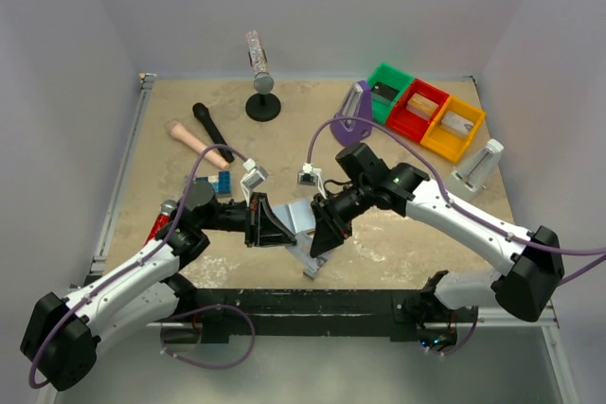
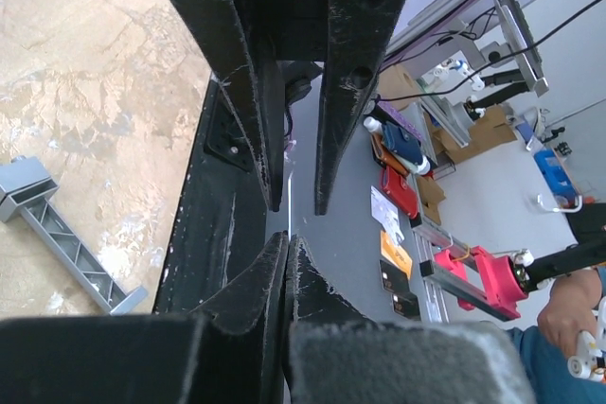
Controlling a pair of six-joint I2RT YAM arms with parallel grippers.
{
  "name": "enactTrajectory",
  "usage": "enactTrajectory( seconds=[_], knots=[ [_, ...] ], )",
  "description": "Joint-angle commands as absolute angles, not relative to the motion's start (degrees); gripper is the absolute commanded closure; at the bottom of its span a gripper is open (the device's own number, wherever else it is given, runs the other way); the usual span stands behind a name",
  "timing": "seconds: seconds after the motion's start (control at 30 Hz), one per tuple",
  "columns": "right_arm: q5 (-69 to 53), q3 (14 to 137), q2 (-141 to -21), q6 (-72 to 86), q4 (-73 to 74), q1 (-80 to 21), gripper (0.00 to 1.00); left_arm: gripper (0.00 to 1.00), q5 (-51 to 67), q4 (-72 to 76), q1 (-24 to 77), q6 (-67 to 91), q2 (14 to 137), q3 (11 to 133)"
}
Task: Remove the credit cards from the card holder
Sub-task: Place the credit card at the center of the board.
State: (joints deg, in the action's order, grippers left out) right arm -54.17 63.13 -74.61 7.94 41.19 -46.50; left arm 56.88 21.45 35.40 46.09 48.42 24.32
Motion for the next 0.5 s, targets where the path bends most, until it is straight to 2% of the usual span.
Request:
enactTrajectory(
  seconds=[0.0,0.1,0.13,0.23,0.37,0.47],
  knots=[
    [-53.0,65.7,-73.2,8.4,40.6,-46.8,0.59,1.0,55.9,23.2,35.5,46.8,47.5,26.0],
    [-49.5,65.8,-71.3,10.1,40.6,-45.9,0.46,1.0,52.1,21.1,35.4,46.3,46.1,25.9],
    [-48.2,65.9,-70.1,11.2,40.6,-45.3,0.37,1.0,50.7,20.2,35.3,46.0,46.0,26.0],
    [-41.2,65.7,-64.4,14.6,40.7,-42.4,0.34,1.0,43.6,15.3,34.2,44.3,45.4,26.8],
    [-23.4,63.1,-52.2,17.8,40.4,-41.0,0.34,1.0,25.0,1.9,29.3,45.7,46.1,29.0],
    [-19.3,59.6,-44.4,18.7,38.6,-41.0,0.34,1.0,18.6,4.5,25.1,50.7,47.2,27.3]
  ],
)
